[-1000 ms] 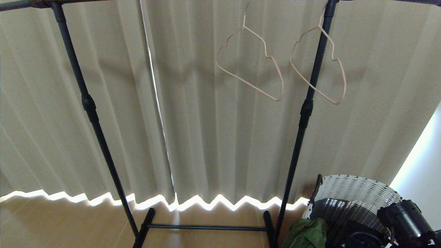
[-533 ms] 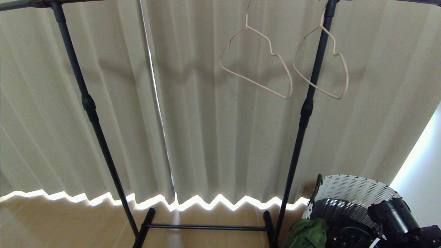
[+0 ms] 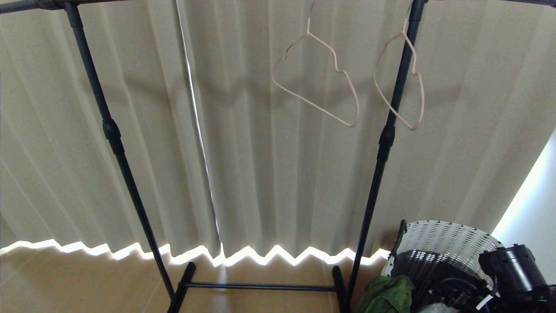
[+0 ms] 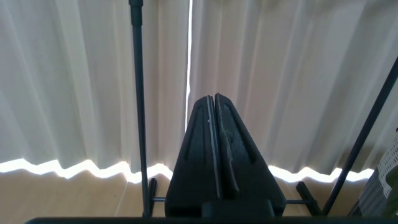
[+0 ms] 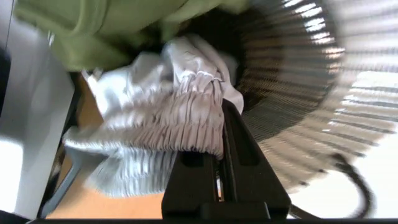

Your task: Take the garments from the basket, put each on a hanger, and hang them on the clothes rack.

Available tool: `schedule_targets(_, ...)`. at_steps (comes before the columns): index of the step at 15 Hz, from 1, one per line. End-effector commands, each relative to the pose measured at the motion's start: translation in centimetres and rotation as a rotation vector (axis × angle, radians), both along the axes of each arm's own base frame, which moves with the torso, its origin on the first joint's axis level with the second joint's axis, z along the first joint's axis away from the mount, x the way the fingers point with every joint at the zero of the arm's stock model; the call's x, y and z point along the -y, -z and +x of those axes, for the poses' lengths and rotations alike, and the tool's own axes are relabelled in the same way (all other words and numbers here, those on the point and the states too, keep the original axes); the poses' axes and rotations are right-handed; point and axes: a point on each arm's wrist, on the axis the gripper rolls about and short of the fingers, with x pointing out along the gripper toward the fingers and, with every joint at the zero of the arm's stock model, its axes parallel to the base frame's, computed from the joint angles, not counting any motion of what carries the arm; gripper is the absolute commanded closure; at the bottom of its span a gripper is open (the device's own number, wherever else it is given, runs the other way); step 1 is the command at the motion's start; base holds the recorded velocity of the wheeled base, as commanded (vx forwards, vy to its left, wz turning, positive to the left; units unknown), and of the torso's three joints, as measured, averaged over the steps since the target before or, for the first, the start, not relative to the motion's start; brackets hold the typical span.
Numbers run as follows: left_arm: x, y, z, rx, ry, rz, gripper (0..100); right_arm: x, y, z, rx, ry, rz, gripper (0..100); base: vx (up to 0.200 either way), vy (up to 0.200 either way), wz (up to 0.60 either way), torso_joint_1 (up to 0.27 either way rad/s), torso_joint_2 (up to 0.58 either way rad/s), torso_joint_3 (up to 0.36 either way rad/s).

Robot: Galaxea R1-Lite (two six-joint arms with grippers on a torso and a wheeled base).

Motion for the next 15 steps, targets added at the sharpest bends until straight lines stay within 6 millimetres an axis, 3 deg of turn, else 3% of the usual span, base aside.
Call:
schedule_targets(1,0.0,0.0,0.0,0.000,0.001,0.000,100,1.1,-5.5,-2.5,0.324,0.045,0.044,100,0.000,0.000,0.00,0.000,0.00,0.000)
schedule_targets(4,0.0,0.0,0.0,0.000,0.004,0.002,100,2.6,-9.9,-4.8,0.460,0.146,0.039,100,0.000,0.000,0.00,0.000,0.00,0.000)
schedule_targets(7,0.0,0.0,0.0,0.000,0.006,0.002,100,2.8,-13.9,-7.4,0.505,0.168,0.038,100,0.000,0.000,0.00,0.000,0.00,0.000)
schedule_targets(10,0.0,0.0,0.0,0.000,0.003,0.002,100,2.8,-14.5,-8.6,0.545,0.171,0.035,100,0.000,0.000,0.00,0.000,0.00,0.000)
schedule_targets(15,0.0,0.0,0.0,0.000,0.003,0.002,100,2.8,-14.1,-9.0,0.545,0.171,0.035,100,-0.200,0.000,0.00,0.000,0.01,0.002)
